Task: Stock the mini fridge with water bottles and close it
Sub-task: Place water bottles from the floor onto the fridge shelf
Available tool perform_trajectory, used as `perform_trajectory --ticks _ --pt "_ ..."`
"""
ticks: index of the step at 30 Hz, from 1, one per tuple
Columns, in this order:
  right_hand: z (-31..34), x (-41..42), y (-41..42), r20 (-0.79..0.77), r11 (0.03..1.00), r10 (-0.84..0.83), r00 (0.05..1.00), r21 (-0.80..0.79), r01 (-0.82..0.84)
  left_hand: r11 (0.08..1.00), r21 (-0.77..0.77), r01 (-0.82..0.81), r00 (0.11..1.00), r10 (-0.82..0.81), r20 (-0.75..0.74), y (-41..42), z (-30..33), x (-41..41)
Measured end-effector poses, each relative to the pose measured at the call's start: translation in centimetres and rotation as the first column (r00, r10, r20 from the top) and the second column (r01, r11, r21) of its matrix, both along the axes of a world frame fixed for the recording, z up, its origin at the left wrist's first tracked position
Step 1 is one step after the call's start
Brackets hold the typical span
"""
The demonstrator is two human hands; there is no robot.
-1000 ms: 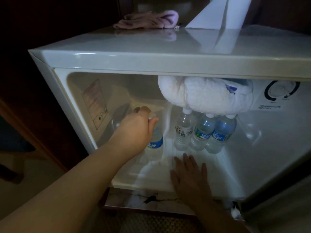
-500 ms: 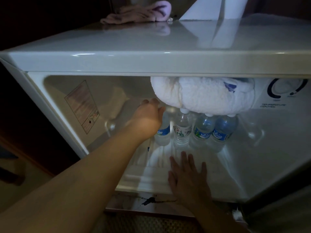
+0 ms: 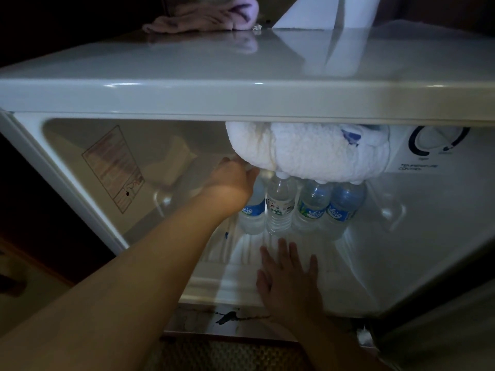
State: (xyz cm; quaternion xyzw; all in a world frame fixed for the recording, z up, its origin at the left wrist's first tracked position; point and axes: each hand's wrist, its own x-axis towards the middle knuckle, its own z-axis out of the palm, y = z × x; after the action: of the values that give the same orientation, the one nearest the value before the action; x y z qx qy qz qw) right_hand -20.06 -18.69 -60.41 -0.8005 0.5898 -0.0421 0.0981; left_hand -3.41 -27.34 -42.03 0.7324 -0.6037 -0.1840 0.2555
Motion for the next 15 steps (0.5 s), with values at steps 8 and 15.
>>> perform_trajectory --ticks 8,15 --pt "1.4 -0.2 0.0 -0.062 0.997 0.028 0.998 0.069 -0.023 0.999 -0.028 0.028 0.991 -0.024 0.130 3.6 0.3 0.4" --pt "2.1 0.4 -0.1 -0.177 0.986 0.015 0.984 0.165 0.015 0.974 0.018 0.225 0.947 -0.223 0.230 15.0 4.2 4.1"
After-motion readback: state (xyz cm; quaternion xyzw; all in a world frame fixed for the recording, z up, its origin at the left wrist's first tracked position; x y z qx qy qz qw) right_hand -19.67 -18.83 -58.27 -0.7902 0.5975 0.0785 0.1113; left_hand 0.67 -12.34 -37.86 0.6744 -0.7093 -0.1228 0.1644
